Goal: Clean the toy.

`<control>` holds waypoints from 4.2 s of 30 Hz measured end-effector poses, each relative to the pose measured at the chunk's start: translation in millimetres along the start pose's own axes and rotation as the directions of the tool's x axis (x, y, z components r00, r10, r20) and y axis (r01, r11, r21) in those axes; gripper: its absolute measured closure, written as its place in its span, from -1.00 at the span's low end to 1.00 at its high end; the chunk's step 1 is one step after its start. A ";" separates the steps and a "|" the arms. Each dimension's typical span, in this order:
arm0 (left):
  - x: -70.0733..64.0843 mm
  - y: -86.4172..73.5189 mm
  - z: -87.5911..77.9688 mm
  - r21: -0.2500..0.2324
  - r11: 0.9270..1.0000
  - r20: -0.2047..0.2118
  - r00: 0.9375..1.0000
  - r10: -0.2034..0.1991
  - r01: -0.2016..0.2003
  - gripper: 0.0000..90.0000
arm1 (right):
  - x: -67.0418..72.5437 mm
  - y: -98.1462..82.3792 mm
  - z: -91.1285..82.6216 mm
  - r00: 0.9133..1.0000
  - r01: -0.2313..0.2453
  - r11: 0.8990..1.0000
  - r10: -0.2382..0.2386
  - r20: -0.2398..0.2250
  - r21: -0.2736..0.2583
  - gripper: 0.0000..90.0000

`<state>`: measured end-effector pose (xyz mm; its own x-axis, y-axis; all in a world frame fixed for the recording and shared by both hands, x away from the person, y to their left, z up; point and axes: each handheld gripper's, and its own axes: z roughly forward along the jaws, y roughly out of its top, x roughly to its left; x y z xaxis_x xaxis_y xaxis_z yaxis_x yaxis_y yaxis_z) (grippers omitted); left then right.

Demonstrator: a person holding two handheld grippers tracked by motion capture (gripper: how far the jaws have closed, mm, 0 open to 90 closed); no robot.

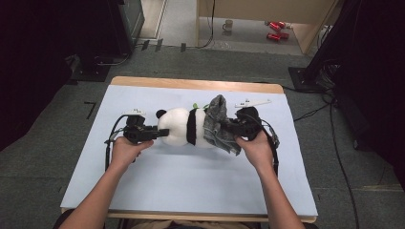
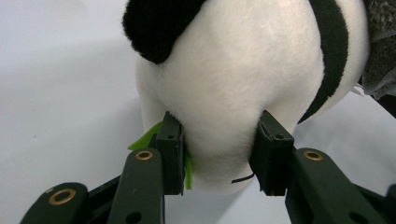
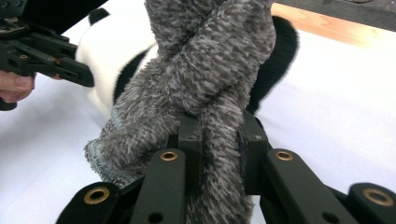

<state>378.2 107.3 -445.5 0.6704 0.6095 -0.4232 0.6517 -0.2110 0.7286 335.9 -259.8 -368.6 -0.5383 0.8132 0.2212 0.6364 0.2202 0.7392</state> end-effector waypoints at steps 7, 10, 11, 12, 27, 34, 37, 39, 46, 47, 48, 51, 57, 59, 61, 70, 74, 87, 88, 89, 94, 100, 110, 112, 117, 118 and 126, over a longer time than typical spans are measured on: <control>2.4 0.7 0.6 -0.005 1.000 -0.002 1.000 -0.018 0.018 0.36 | 1.6 2.3 -2.9 1.000 0.007 1.000 -0.007 -0.023 -0.029 0.70; 4.5 0.5 1.0 -0.012 1.000 0.002 1.000 -0.020 0.020 0.35 | 5.6 2.7 3.7 1.000 0.021 1.000 -0.022 -0.019 -0.022 0.70; 5.1 0.3 1.1 -0.014 1.000 0.005 1.000 -0.022 0.022 0.35 | 5.3 2.6 6.6 1.000 0.021 1.000 -0.021 -0.013 -0.016 0.70; 5.6 0.1 0.7 -0.014 1.000 0.008 1.000 -0.022 0.022 0.35 | 4.2 2.4 8.6 1.000 0.012 1.000 -0.012 -0.017 -0.015 0.70; 5.0 -20.0 -4.7 -0.037 0.986 0.007 0.987 0.163 -0.163 -0.27 | -4.5 4.7 13.5 1.000 0.004 1.000 -0.004 -0.027 -0.020 0.70; 8.1 -21.9 11.5 -0.067 0.978 -0.032 0.980 0.195 -0.197 -0.34 | -11.9 12.0 18.9 0.999 -0.023 0.999 0.022 -0.034 -0.032 0.70; 9.3 -21.8 15.5 -0.084 0.973 -0.052 0.976 0.210 -0.213 -0.36 | -14.8 14.5 21.1 0.999 -0.030 0.999 0.029 -0.032 -0.038 0.70; 9.4 -22.2 17.6 -0.092 0.969 -0.066 0.973 0.222 -0.227 -0.31 | -16.6 15.6 22.5 0.999 -0.041 0.998 0.040 -0.038 -0.041 0.70; 5.2 -19.8 16.5 -0.076 0.981 -0.076 0.982 0.174 -0.180 0.24 | -19.0 18.3 24.2 0.998 -0.049 0.998 0.047 -0.042 -0.044 0.69; 4.2 -19.2 15.5 -0.067 0.982 -0.082 0.982 0.171 -0.177 0.32 | -19.3 18.5 24.5 0.998 -0.049 0.998 0.047 -0.043 -0.046 0.69; 3.0 -18.4 14.8 -0.061 0.985 -0.081 0.984 0.159 -0.164 0.39 | -19.4 18.8 24.5 0.998 -0.051 0.998 0.049 -0.046 -0.045 0.69; -0.9 -14.6 11.9 -0.037 0.990 -0.068 0.988 0.136 -0.139 0.52 | -17.3 19.9 23.0 0.998 -0.044 0.998 0.042 -0.038 -0.052 0.69; -6.0 -9.3 1.9 -0.038 0.995 0.028 0.995 0.095 -0.094 0.67 | -17.4 23.7 14.0 0.999 -0.040 0.997 0.038 -0.026 -0.068 0.69; -7.7 -7.7 -2.3 -0.029 0.997 0.066 0.995 0.077 -0.075 0.69 | -15.7 26.1 9.7 0.999 -0.031 0.997 0.029 -0.026 -0.072 0.69; -8.4 -6.2 -7.6 -0.027 0.999 0.114 0.993 0.043 -0.040 0.71 | -12.7 29.0 5.7 0.999 -0.024 0.997 0.022 -0.027 -0.075 0.69; -11.3 -5.6 -12.8 0.026 0.994 0.135 0.985 -0.110 0.107 0.70 | 14.3 43.8 -4.1 0.996 0.000 0.994 -0.010 -0.091 -0.107 0.69; -11.9 -6.0 -6.1 0.021 0.996 0.088 0.992 -0.093 0.092 0.68 | 32.8 46.8 5.1 0.991 0.014 0.995 -0.026 -0.129 -0.096 0.69; -12.7 -4.0 -3.5 0.002 0.996 0.050 0.995 -0.087 0.087 0.64 | 89.2 37.2 66.1 0.973 0.075 0.997 -0.075 -0.219 -0.006 0.69; -12.3 -3.8 -3.5 0.004 0.996 0.050 0.995 -0.086 0.086 0.64 | 92.1 36.1 70.8 0.973 0.080 0.997 -0.078 -0.218 0.000 0.69; -12.0 -3.6 -3.6 0.006 0.996 0.049 0.995 -0.084 0.084 0.64 | 93.9 35.2 74.7 0.973 0.083 0.997 -0.080 -0.215 0.005 0.69; -10.7 -3.3 -2.3 0.022 0.996 0.037 0.996 -0.085 0.085 0.64 | 96.1 28.1 90.7 0.981 0.093 0.995 -0.085 -0.174 0.037 0.69; -11.5 -3.5 -0.7 0.022 0.997 0.032 0.996 -0.078 0.078 0.64 | 91.9 24.1 89.7 0.984 0.118 0.992 -0.110 -0.140 0.047 0.69; -9.7 -5.0 -0.1 0.030 0.997 0.010 0.997 -0.074 0.074 0.64 | 71.2 16.5 71.6 0.990 0.109 0.992 -0.103 -0.098 0.056 0.69; -9.6 -5.0 0.5 0.028 0.997 0.010 0.997 -0.070 0.070 0.63 | 66.0 14.8 66.9 0.991 0.093 0.994 -0.088 -0.099 0.050 0.69; -6.9 -5.2 0.9 0.035 0.997 0.010 0.997 -0.076 0.075 0.63 | 57.2 12.6 57.0 0.993 0.081 0.996 -0.076 -0.091 0.042 0.69; -6.5 -5.3 1.0 0.035 0.996 0.013 0.997 -0.077 0.077 0.63 | 55.5 12.3 54.9 0.993 0.078 0.996 -0.074 -0.090 0.043 0.69; -3.6 -4.0 2.0 0.043 0.996 0.018 0.997 -0.081 0.080 0.62 | 38.5 6.3 35.4 0.996 0.051 0.998 -0.049 -0.081 0.030 0.69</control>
<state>373.9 104.4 -448.1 0.6218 0.6108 -0.4901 0.7178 -0.1942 0.6686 338.8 -208.0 -378.0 -0.6116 0.7554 0.2354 0.6240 0.2776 0.7305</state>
